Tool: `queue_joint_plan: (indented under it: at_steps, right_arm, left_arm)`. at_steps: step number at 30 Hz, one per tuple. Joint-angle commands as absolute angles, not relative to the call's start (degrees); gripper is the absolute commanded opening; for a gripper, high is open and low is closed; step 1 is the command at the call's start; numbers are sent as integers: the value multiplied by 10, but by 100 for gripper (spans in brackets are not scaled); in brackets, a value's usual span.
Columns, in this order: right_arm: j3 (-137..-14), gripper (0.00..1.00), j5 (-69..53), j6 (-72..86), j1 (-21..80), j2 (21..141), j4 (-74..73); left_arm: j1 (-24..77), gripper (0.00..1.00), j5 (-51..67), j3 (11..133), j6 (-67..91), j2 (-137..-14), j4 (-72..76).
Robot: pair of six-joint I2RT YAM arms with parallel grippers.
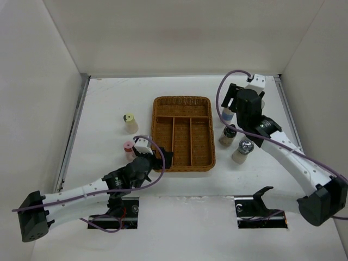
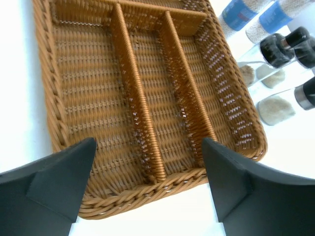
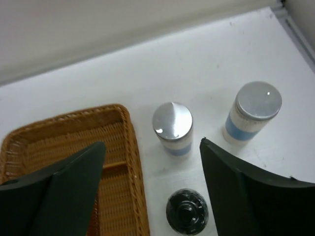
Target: Organize the condiment bottles
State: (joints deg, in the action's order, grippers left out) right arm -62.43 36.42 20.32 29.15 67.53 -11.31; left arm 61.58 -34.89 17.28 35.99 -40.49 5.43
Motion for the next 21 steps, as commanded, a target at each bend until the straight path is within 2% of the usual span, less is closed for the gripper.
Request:
queue_joint_plan:
  at_steps: [1, 3, 4, 6, 8, 10, 18, 21]
  right_arm:
    - [-655, 87, 304, 206, 256, 714, -165]
    - [-664, 89, 281, 207, 239, 741, -168]
    - [-670, 90, 277, 207, 235, 754, -170]
    - [-679, 93, 276, 198, 233, 775, -170]
    - [-695, 96, 272, 189, 225, 801, -170]
    - [-714, 97, 270, 185, 220, 830, -174]
    - [-763, 99, 266, 187, 196, 913, -180]
    - [-763, 100, 272, 198, 189, 932, -178]
  left_arm:
    - [622, 73, -333, 158, 362, -401, 143]
    - [625, 47, -328, 158, 358, -407, 144]
    - [629, 38, -327, 155, 359, -408, 148]
    - [632, 28, -330, 147, 364, -409, 156]
    - [632, 25, -332, 144, 359, -411, 163]
    - [634, 26, -332, 139, 358, -406, 168]
    - [639, 62, -333, 98, 335, -354, 222]
    - [632, 66, -340, 91, 335, -348, 228]
